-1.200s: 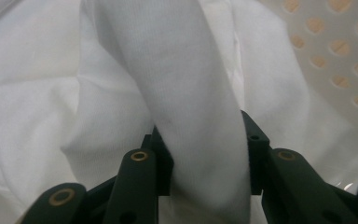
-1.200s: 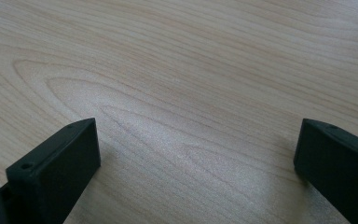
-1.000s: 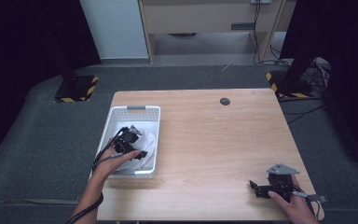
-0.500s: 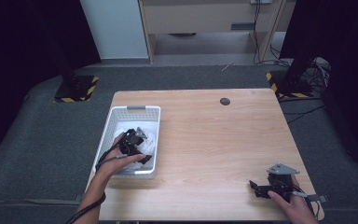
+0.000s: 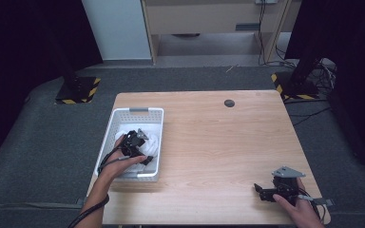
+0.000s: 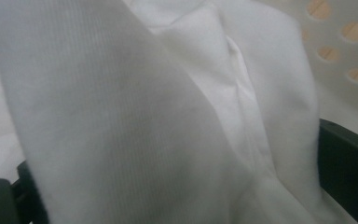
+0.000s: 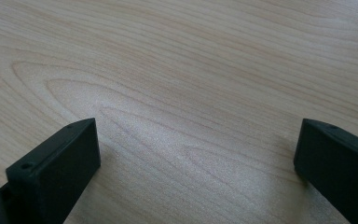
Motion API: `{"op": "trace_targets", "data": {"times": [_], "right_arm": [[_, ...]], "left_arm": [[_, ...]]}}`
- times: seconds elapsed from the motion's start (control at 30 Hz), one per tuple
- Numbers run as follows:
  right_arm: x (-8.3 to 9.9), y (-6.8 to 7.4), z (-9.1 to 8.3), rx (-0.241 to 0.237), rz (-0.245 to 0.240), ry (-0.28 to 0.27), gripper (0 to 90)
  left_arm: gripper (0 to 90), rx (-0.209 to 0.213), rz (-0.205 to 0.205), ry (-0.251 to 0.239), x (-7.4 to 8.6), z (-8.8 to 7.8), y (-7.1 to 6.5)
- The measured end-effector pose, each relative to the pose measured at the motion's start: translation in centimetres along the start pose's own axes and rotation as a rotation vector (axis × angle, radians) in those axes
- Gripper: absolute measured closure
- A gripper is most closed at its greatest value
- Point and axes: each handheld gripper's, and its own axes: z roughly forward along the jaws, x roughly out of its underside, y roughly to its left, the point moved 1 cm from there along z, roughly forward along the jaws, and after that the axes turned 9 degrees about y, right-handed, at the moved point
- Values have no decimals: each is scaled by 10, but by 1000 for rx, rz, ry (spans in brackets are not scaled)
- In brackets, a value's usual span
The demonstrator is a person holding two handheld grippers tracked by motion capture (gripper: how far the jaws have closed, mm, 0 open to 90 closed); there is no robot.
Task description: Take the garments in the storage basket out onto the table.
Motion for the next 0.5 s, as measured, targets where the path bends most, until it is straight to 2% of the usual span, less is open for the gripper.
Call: {"op": "trace_targets", "data": {"times": [0.13, 0.37, 0.5], "right_arm": [[0, 0, 0, 1, 0, 0, 5], [0, 0, 0, 1, 1, 0, 5], [0, 0, 0, 1, 1, 0, 5]], "left_arm": [[0, 6, -15, 21, 0, 3, 2], [0, 11, -21, 18, 0, 5, 2], [4, -13, -13, 20, -1, 4, 1]]}}
